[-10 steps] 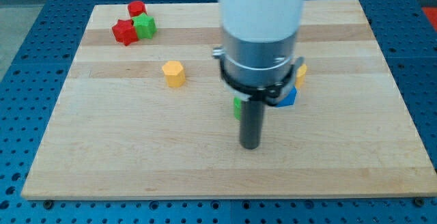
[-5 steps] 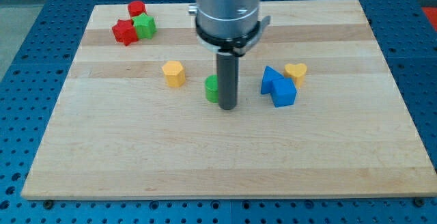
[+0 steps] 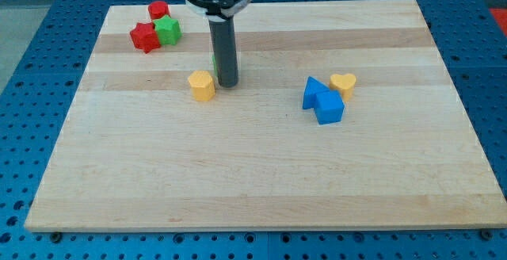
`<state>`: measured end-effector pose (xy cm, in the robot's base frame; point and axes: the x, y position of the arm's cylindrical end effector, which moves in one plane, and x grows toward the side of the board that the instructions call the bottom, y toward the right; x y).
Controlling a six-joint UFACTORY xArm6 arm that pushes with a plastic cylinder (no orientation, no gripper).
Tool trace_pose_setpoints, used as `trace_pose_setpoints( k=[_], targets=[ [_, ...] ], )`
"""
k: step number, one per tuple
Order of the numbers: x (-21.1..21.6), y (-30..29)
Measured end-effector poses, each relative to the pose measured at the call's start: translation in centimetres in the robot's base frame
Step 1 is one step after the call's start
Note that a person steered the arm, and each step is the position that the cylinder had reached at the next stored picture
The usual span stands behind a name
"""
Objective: Push the green circle closer to the group of blocks
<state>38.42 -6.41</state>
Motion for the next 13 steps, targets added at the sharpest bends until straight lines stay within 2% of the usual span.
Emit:
trace_pose_setpoints(
  k=[3,6,7,8,10,13],
  targets=[
    [-6.2,-1.9],
    [-10.4,1.8],
    [-11.5,0.2],
    [-12.1,-1.5],
    [-14.9,1.1],
    [-15.3,-4.0]
  ],
)
